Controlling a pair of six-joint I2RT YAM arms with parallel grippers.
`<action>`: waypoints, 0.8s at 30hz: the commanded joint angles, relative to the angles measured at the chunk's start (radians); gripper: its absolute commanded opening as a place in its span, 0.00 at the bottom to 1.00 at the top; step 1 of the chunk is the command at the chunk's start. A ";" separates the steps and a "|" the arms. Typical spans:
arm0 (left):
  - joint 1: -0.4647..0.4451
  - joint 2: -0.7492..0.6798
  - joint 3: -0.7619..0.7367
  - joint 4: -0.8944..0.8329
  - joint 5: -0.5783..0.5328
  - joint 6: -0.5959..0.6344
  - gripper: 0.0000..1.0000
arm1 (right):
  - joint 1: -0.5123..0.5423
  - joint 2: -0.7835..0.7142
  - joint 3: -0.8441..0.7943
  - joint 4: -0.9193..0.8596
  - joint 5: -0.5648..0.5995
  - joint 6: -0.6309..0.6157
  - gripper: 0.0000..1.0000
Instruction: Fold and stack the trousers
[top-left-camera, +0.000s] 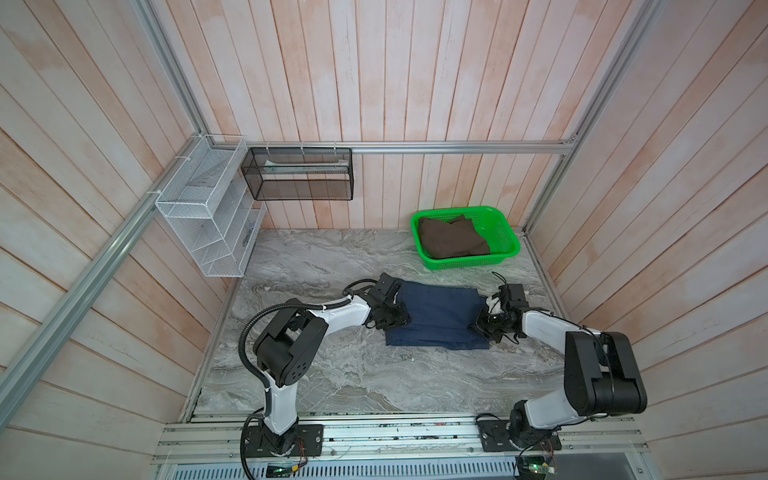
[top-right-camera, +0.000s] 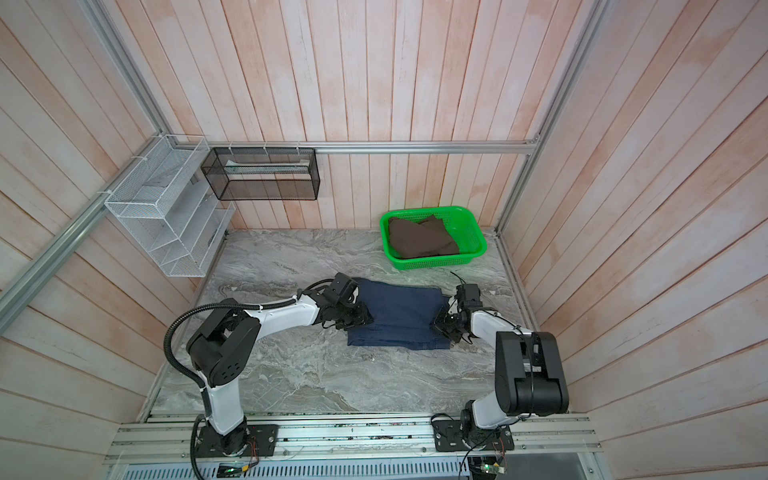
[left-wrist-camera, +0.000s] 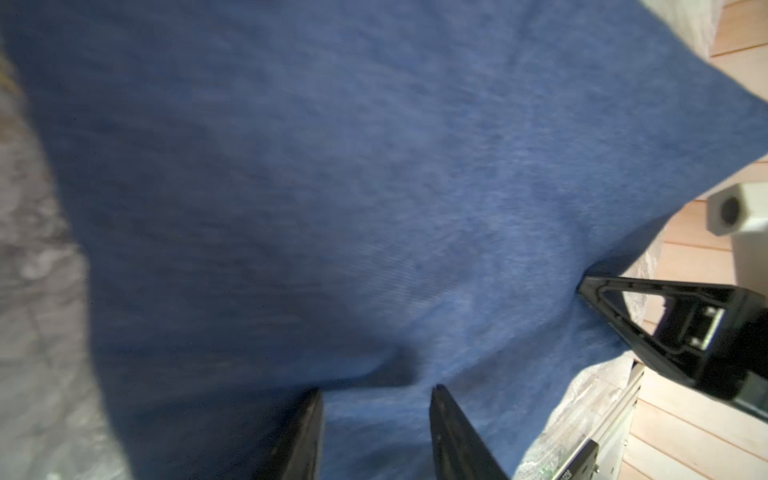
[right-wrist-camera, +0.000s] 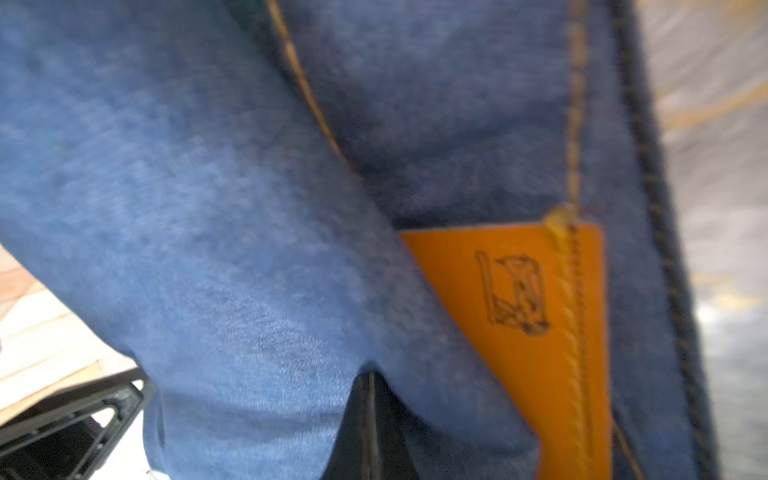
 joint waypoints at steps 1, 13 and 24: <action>0.005 0.016 -0.012 -0.021 -0.004 0.023 0.50 | -0.015 0.027 -0.015 -0.061 0.122 -0.026 0.11; 0.005 -0.022 0.005 -0.035 -0.012 0.053 0.57 | 0.006 -0.044 0.216 -0.051 0.042 -0.006 0.34; 0.006 -0.009 0.004 -0.033 -0.007 0.050 0.59 | -0.013 0.183 0.300 0.003 0.077 0.031 0.22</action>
